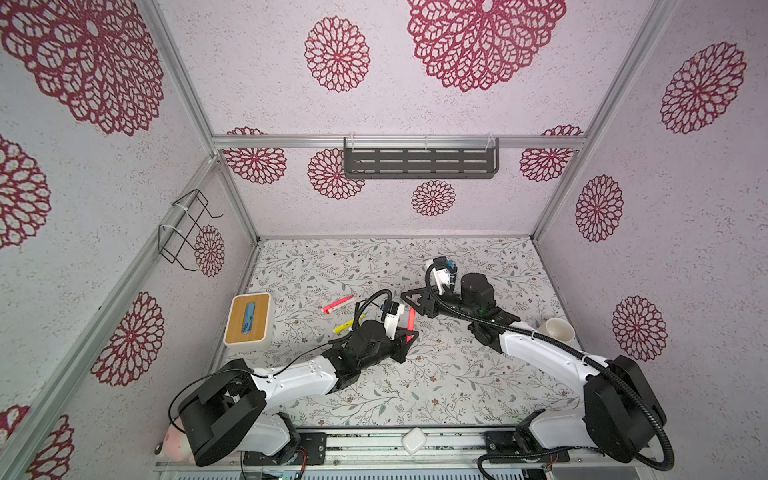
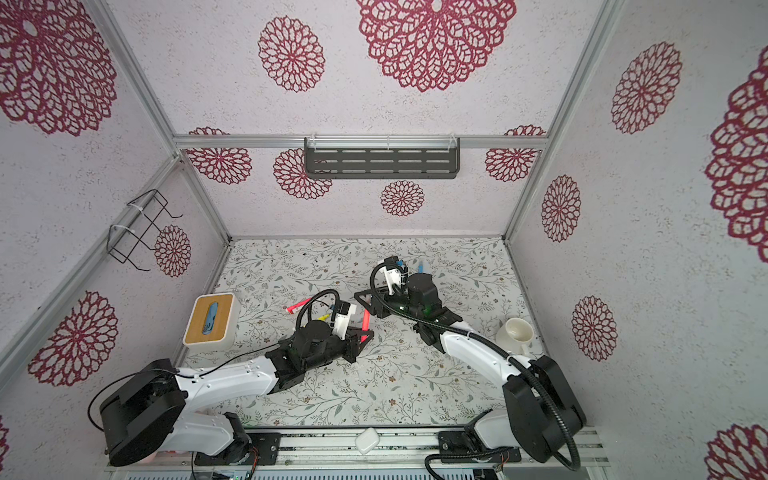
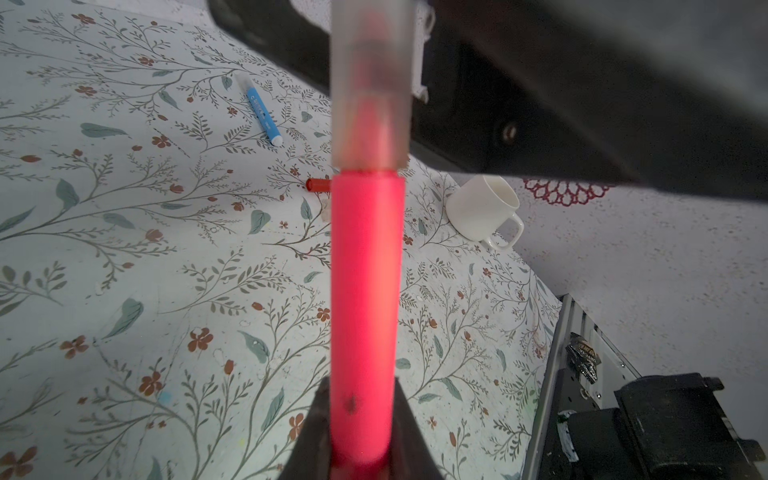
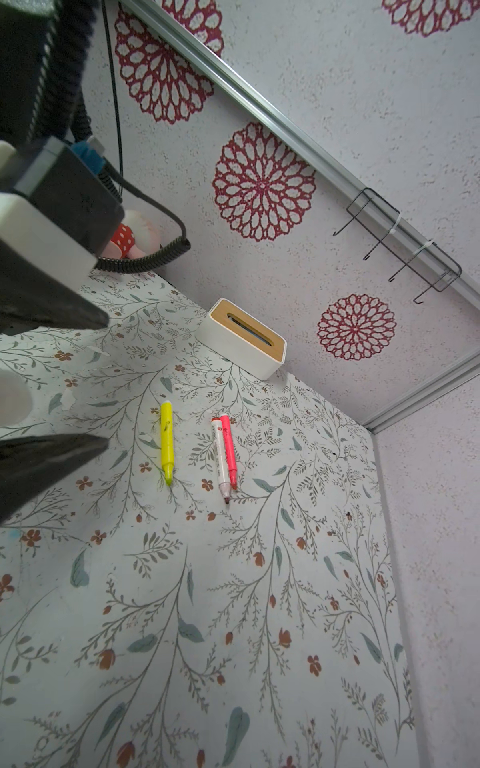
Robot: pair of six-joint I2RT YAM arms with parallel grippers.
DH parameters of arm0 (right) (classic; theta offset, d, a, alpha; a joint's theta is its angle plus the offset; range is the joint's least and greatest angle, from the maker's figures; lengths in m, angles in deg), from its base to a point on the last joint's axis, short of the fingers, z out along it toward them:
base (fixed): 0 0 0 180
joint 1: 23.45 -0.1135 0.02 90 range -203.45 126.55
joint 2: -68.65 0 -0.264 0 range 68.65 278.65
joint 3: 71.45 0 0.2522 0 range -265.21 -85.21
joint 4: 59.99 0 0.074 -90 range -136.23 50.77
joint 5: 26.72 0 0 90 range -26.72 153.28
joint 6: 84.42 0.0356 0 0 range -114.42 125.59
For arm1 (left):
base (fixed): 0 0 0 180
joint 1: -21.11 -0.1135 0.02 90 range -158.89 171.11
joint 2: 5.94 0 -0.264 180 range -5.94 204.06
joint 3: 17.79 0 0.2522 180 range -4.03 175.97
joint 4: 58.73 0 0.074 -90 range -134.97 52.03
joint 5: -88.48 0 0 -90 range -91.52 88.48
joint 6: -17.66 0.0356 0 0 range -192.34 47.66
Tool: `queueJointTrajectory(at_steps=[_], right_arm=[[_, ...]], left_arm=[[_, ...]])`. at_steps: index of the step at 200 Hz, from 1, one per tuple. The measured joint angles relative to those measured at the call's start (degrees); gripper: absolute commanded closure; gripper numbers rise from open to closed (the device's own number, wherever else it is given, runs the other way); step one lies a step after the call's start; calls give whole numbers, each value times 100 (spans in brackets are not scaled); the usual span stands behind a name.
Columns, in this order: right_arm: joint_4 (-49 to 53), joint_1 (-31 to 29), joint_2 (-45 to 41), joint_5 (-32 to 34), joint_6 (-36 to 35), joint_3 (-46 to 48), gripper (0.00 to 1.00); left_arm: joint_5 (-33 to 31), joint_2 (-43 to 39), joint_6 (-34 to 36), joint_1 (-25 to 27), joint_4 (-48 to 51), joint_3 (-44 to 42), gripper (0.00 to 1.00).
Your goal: Insert the pens into the pen caps
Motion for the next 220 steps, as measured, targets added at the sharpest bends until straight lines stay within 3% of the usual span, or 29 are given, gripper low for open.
queueJointTrajectory(at_steps=[83,150,220], right_arm=[[42,-46,177,15,-116,-48,100],[-308,-286,208,400,-140,297,100],[-1233,-721,389,1290,9,778,100]], left_arm=[[-61,7,17,0,9,-20,100],[-39,7,83,-55,7,-210,100],[1008,-70,59,-592,136,-369,100]])
